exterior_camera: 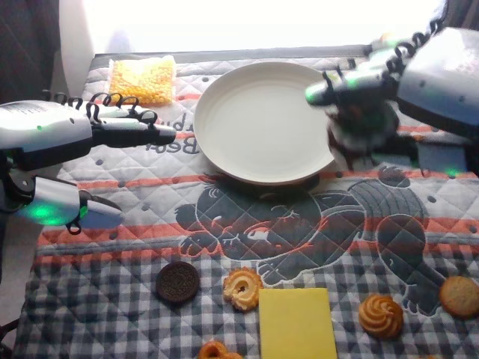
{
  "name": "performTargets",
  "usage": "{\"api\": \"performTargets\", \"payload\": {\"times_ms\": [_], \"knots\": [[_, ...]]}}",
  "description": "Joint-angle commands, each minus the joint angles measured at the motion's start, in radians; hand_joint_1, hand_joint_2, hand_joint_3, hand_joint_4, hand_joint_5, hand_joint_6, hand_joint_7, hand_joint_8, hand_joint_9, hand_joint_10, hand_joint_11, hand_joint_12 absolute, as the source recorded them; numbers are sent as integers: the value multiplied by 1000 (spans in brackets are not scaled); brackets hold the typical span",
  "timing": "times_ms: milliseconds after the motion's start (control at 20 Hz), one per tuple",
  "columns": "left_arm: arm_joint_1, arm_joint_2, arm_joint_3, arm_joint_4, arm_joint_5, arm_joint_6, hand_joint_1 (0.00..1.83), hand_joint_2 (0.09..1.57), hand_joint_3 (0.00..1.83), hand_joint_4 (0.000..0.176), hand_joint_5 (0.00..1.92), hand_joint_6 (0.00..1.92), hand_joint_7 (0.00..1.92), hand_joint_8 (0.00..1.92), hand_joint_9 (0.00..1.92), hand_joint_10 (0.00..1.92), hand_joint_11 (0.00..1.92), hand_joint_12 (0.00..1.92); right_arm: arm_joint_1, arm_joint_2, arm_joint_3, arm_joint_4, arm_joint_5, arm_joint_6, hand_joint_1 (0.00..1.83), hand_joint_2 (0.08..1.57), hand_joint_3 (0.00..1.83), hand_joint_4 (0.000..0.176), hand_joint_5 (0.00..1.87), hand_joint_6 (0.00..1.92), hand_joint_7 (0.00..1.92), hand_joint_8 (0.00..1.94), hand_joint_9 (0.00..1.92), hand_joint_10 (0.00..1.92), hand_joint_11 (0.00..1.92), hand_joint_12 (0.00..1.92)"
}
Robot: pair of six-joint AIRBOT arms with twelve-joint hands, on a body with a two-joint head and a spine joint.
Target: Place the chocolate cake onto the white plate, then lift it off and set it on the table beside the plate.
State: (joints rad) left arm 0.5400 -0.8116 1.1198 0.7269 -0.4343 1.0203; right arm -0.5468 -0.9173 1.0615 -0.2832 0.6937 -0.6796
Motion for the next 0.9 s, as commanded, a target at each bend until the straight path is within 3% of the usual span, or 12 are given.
{"api": "performTargets", "payload": {"times_ms": [0,50,150,200,250,350,400,450,600,650,700,850], "knots": [[-4,11,2,-35,-74,-4,680,1133,0,98,113,1,0,0,0,0,0,374,2,6,0,10,143,30,1192,1132,0,0,713,97,661,694,670,650,470,1432],[-3,11,3,-38,-75,-4,654,1136,0,87,108,0,0,0,0,0,0,378,-17,11,1,-1,144,64,1295,1166,0,0,747,72,797,1127,673,729,464,1506],[-1,11,4,-39,-75,-4,672,1142,1,62,103,0,0,0,0,0,0,379,-46,19,-4,-2,144,77,1117,1141,0,0,763,27,718,336,673,815,500,1563],[0,11,5,-40,-75,-4,680,1142,1,70,108,3,0,0,0,0,0,378,-57,26,-10,-6,144,85,1276,1176,0,0,783,19,797,1072,686,1085,586,1673],[0,12,5,-41,-75,-4,676,1138,0,71,102,2,0,0,0,0,0,327,-66,33,-17,-8,144,86,1304,1199,0,0,780,12,783,1269,684,1226,601,1720],[-1,11,6,-43,-75,-4,668,1137,0,57,99,2,0,0,0,0,0,402,-94,49,-36,-8,144,89,1310,1213,2,0,757,12,760,1346,699,1150,639,1660],[0,11,7,-47,-76,-4,673,1142,0,56,105,1,0,0,0,0,0,454,-109,50,-40,-8,144,91,1181,1234,3,0,705,1108,787,1319,707,1155,651,1659],[0,11,7,-52,-76,-4,679,1147,0,51,114,1,0,0,14,4,0,523,-130,50,-43,-8,144,100,1145,1260,0,6,651,1387,765,1365,693,1208,643,1697],[1,11,7,-74,-82,-4,688,1140,0,63,124,2,5,0,33,6,0,673,-181,43,-42,-2,144,119,1108,1297,3,21,608,1502,686,1484,535,1318,488,1768],[1,11,7,-82,-85,-4,680,1142,1,72,116,0,0,0,27,3,0,689,-203,42,-39,15,144,122,1148,1247,0,0,422,919,501,922,434,1279,370,1776],[1,11,7,-85,-87,-4,679,1145,2,76,119,2,0,0,35,6,0,693,-221,41,-35,31,144,124,1144,1249,0,0,391,678,465,653,370,1174,277,1711],[0,11,8,-94,-92,-4,634,1130,0,81,111,1,2,0,17,3,0,621,-262,35,-17,74,144,133,936,1229,0,0,212,322,316,147,170,807,24,1458]]}}
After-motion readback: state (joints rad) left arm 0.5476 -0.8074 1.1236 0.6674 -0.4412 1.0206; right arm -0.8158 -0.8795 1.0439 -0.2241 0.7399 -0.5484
